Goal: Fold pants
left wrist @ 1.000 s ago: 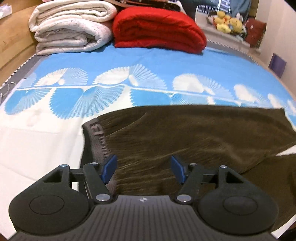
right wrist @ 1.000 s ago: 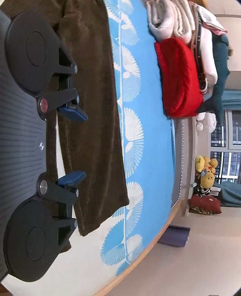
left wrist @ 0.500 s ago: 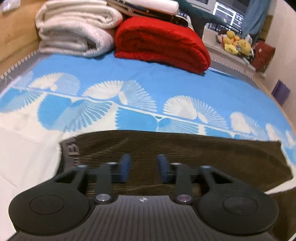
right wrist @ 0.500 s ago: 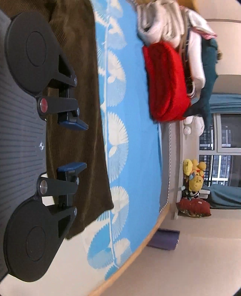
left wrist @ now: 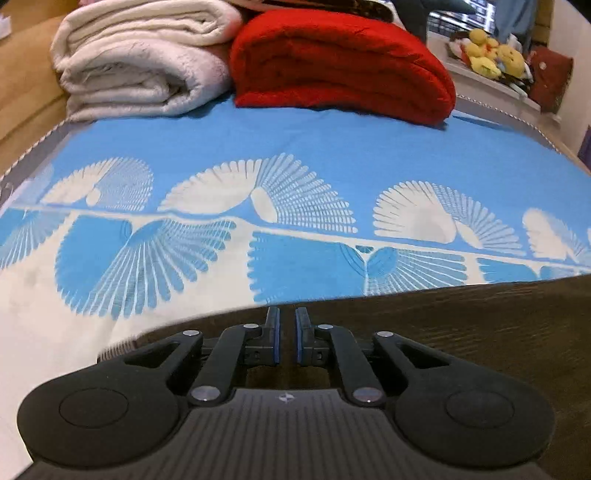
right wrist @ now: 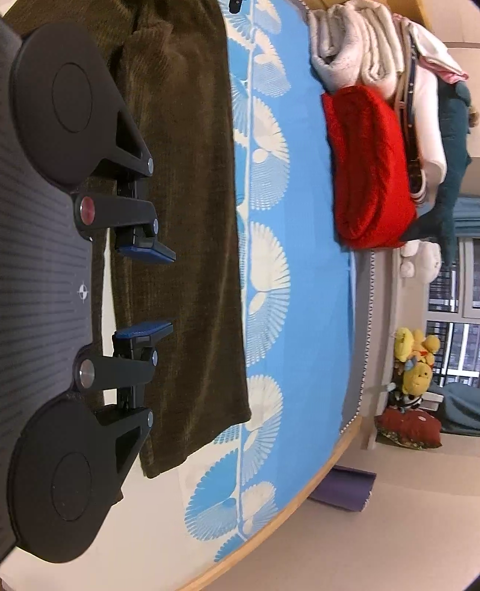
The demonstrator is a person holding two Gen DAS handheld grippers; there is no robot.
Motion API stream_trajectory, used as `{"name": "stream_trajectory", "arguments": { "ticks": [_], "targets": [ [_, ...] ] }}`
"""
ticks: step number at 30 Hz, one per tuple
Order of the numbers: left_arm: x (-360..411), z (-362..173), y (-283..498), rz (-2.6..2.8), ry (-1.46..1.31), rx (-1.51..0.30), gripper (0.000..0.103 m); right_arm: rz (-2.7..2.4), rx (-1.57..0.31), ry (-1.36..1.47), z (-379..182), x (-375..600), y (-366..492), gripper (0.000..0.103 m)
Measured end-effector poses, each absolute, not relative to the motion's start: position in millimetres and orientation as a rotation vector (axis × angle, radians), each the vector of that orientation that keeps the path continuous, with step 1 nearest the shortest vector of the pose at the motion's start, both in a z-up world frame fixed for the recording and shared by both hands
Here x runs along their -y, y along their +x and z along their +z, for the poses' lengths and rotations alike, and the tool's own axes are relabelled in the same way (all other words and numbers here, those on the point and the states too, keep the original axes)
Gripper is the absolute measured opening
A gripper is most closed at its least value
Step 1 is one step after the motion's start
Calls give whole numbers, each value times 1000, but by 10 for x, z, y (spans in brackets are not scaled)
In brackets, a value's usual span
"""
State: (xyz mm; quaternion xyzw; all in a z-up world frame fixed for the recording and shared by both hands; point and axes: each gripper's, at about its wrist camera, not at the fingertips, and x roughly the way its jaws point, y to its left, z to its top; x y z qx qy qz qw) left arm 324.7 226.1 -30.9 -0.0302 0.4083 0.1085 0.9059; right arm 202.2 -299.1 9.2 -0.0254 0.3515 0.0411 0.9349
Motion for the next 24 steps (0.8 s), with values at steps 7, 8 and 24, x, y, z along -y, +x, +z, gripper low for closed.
{"name": "stream_trajectory", "arguments": {
  "ticks": [7,8,24],
  "targets": [
    [-2372,-599,3557,150,45,-862,81,63,-783,-68,-27,2984,2137,38],
    [-2386,-653,3601,145,53,-876,81,65,-791,-74,-45,2967,2153,40],
    [-2230,-865,3590,-83,242,-934,16,64,-828,-137,-155,2897,2258,45]
  ]
}}
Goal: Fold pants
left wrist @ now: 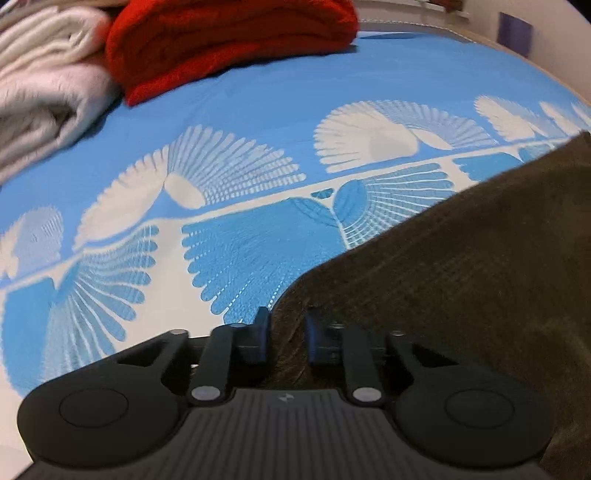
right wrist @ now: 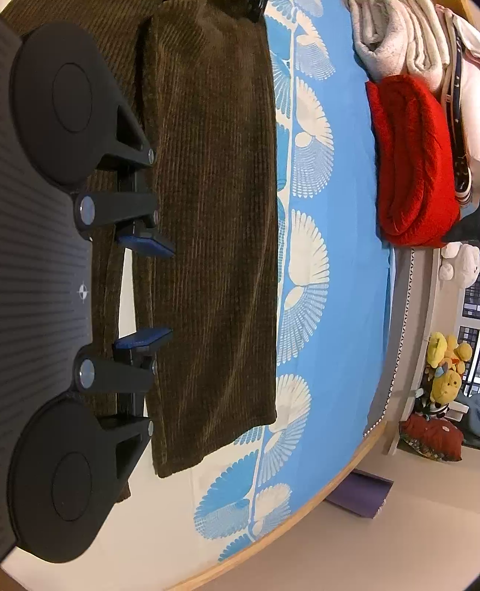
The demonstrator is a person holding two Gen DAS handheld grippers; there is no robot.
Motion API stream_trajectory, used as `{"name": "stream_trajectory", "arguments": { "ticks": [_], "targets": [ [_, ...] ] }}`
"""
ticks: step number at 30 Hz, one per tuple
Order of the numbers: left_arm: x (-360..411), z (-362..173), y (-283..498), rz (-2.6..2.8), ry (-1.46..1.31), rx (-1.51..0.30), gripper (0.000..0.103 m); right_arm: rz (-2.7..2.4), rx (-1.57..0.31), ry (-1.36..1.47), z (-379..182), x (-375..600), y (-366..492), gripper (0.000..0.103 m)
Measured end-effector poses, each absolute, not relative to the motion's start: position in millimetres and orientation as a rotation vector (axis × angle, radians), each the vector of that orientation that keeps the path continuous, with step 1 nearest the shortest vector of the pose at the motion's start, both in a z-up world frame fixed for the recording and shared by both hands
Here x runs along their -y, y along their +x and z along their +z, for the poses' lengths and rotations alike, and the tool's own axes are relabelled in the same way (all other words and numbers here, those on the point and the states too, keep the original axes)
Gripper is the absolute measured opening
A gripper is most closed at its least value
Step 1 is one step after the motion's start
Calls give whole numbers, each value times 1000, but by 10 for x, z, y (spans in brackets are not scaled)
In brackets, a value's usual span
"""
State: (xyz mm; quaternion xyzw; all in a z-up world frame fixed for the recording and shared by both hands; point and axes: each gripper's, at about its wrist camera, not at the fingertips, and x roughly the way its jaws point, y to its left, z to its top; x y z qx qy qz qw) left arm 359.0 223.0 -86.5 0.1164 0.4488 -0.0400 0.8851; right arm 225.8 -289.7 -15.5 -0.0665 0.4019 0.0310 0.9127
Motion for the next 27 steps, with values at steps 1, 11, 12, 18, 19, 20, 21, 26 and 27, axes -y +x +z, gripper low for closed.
{"name": "stream_trajectory", "arguments": {
  "ticks": [1,11,12,18,19,20,21,26,27],
  "targets": [
    [-2207,-806,3552,-84,249,-927,14,60,-827,-141,-154,2904,2253,45],
    [-1459,33,2323,-195,447,-851,9,-13,-868,16,-149,3158,2227,45],
    [-1381,118,2110,-214,460,-840,9,-18,-874,37,-154,3171,2214,45],
    [-1059,123,1035,-335,515,-883,8,-50,-903,169,-189,3281,2068,44],
    [-1013,42,915,-361,537,-905,8,-55,-905,191,-194,3304,2045,44],
    [-981,-43,833,-377,562,-929,9,-65,-908,213,-199,3332,2020,44],
    [-959,-115,790,-385,573,-964,9,-73,-910,226,-202,3351,2005,44],
    [-1476,1,951,-239,271,-999,41,-111,-930,311,-244,3495,1969,44],
    [-1697,64,1015,-168,139,-995,48,-115,-934,323,-259,3507,1970,44]
  ]
}}
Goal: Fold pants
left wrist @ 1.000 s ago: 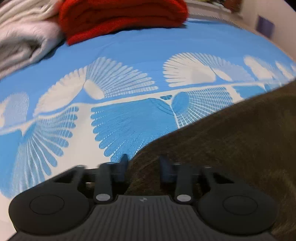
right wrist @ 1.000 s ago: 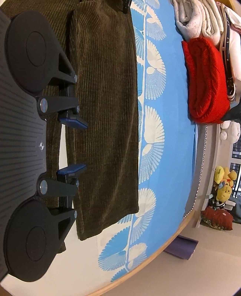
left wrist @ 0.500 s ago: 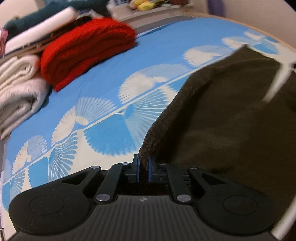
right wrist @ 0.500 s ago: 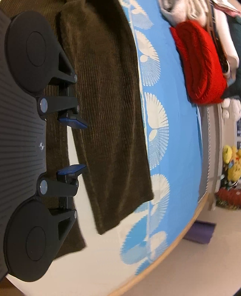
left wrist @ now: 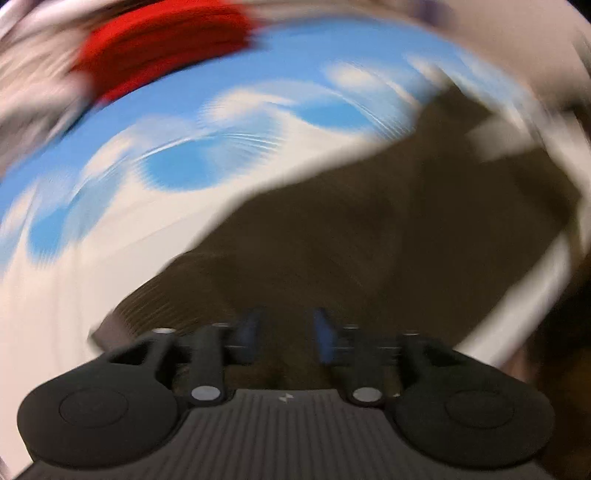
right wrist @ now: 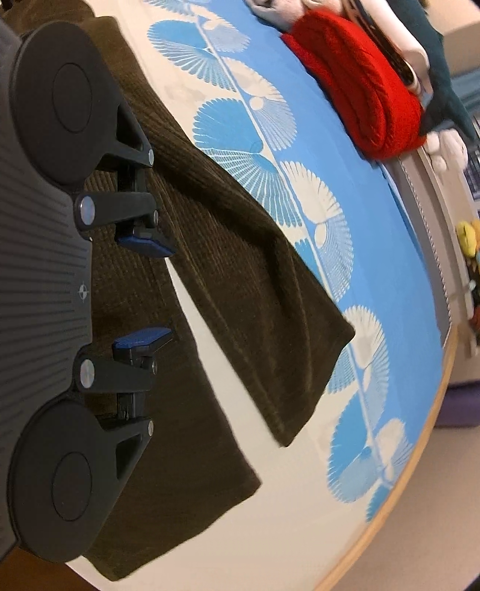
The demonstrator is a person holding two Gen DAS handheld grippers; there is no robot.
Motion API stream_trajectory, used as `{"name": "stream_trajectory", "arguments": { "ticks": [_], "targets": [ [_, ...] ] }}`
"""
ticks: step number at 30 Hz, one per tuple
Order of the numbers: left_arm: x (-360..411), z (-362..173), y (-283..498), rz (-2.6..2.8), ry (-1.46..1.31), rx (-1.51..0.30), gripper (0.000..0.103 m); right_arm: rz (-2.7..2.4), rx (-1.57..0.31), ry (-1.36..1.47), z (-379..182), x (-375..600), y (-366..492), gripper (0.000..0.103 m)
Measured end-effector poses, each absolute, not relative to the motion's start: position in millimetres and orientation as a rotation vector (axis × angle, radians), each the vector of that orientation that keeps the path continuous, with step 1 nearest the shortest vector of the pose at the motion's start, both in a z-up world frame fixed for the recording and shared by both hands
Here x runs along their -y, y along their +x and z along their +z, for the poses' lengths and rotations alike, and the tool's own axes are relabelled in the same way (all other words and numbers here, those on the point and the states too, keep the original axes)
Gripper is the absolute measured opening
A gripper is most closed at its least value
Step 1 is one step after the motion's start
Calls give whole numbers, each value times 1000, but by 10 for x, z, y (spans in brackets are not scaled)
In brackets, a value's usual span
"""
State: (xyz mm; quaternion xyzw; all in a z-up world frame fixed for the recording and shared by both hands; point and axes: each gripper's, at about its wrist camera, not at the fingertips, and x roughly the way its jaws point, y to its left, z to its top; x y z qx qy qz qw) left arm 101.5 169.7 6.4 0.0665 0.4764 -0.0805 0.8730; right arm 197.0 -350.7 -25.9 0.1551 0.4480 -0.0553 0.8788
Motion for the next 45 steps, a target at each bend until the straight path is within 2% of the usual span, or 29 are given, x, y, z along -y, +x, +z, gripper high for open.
{"name": "stream_trajectory", "arguments": {
  "ticks": [3,5,14,16,19,20,25,30,42,45],
  "targets": [
    [-2285,20,1134,7,-197,-1065,48,-111,-937,346,-278,3500,1987,44],
    [-2503,-146,1167,78,-301,-1159,48,-94,-923,345,-262,3468,2004,44],
    [-2356,-331,1223,-67,-277,-1294,49,4,-871,322,-220,3153,2271,44],
    [-2268,-422,1232,-94,-206,-1341,61,21,-868,330,-243,3062,2388,44],
    [-2226,-533,1202,-101,-134,-1389,71,51,-875,340,-299,2910,2580,44],
    [-2260,-567,1206,-84,-136,-1395,71,58,-874,348,-311,2867,2642,44],
    [-2626,-587,1245,4,-361,-1354,71,71,-866,407,-394,2712,2940,45],
    [-2665,-515,1284,95,-400,-1283,66,37,-886,401,-588,2586,3310,46],
    [-2677,-539,1362,179,-431,-1328,66,-71,-998,87,-1207,2131,3951,47],
    [-2722,-561,1398,184,-432,-1344,63,-100,-993,-38,-1238,2012,3954,41]
  ]
}}
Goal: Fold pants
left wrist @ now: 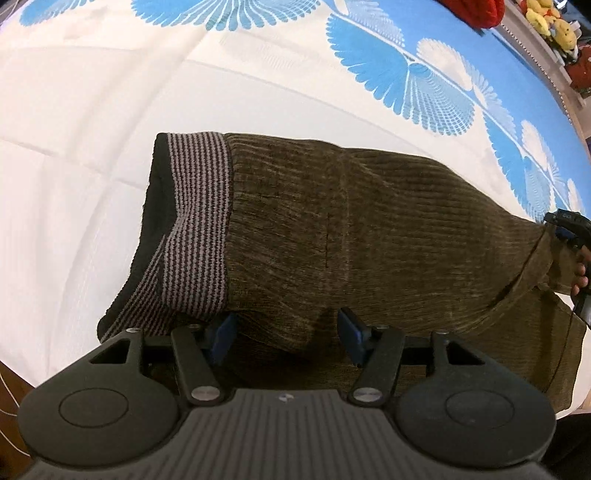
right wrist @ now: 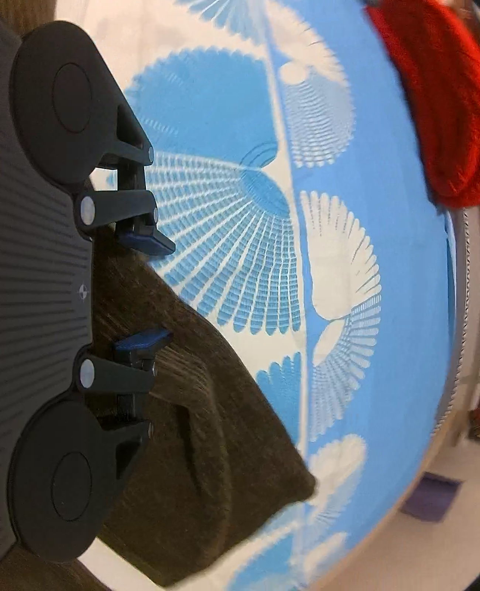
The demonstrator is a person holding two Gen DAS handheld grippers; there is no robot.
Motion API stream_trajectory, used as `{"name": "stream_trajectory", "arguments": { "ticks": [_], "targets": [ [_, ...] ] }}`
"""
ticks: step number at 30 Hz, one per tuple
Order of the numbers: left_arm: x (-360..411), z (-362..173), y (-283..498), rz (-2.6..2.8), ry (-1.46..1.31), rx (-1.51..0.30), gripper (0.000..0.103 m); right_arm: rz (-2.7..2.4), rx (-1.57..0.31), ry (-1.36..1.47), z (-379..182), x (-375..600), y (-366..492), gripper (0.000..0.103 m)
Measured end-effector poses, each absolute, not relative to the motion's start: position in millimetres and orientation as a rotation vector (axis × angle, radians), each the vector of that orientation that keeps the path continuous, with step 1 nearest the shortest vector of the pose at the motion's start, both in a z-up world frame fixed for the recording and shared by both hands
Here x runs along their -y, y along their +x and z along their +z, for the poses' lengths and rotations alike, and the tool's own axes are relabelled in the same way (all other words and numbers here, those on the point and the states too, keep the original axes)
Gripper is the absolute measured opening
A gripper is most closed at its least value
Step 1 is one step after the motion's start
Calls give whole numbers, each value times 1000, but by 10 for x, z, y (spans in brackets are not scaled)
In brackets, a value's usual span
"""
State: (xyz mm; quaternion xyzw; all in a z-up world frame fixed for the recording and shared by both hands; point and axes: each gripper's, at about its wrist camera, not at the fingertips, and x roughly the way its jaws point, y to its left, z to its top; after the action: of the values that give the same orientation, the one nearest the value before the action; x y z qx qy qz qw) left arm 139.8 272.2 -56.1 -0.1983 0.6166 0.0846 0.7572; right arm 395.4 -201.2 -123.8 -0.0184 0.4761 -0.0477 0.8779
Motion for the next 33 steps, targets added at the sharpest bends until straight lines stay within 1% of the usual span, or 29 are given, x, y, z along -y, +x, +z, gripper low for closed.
{"name": "stream_trajectory", "arguments": {
  "ticks": [1,2,4,5,6,7,10,14,17,20,22,24,26,27,28,29,31,32,33],
  "targets": [
    [-2745,-556,1388,191,-435,-1346,59,-106,-995,-61,-1235,1998,3949,33],
    [-2746,-600,1426,197,-439,-1346,56,-118,-991,-69,-1219,2006,3930,21],
    [-2757,-604,1415,221,-425,-1350,35,-137,-991,-26,-1157,2104,3890,9],
    [-2766,-603,1404,237,-412,-1352,29,-145,-990,18,-1106,2187,3848,8],
    [-2775,-602,1397,245,-403,-1350,19,-154,-985,56,-1047,2269,3797,7],
    [-2780,-590,1386,247,-395,-1346,11,-164,-977,98,-961,2370,3717,7],
    [-2778,-531,1330,243,-374,-1323,5,-153,-943,198,-702,2636,3441,6],
    [-2776,-354,1202,223,-375,-1247,3,-122,-909,327,-338,3033,2868,6],
    [-2807,-173,1024,218,-361,-1182,2,-85,-914,375,-188,3240,2326,6],
    [-2858,-35,852,234,-332,-1142,2,-36,-979,376,-180,3378,1797,6],
    [-2946,-37,783,251,-337,-1151,2,41,-1088,318,-301,3395,1549,7],
    [-3018,-122,787,249,-359,-1192,3,92,-1182,259,-442,3418,1397,7],
    [-3057,-186,829,244,-399,-1216,4,108,-1194,242,-486,3514,1363,8],
    [-3076,-207,849,253,-428,-1220,13,92,-1161,244,-456,3587,1391,9],
    [-3095,-238,873,256,-463,-1232,22,76,-1127,253,-422,3666,1438,14],
    [-3118,-273,881,252,-494,-1240,39,63,-1093,266,-398,3737,1489,23],
    [-3129,-328,913,233,-548,-1252,61,20,-1034,297,-376,3860,1626,33],
    [-3126,-353,927,232,-554,-1259,64,0,-1011,316,-379,3910,1710,35],
    [-3116,-386,954,240,-550,-1273,66,-13,-993,330,-390,3935,1788,36]
  ]
}}
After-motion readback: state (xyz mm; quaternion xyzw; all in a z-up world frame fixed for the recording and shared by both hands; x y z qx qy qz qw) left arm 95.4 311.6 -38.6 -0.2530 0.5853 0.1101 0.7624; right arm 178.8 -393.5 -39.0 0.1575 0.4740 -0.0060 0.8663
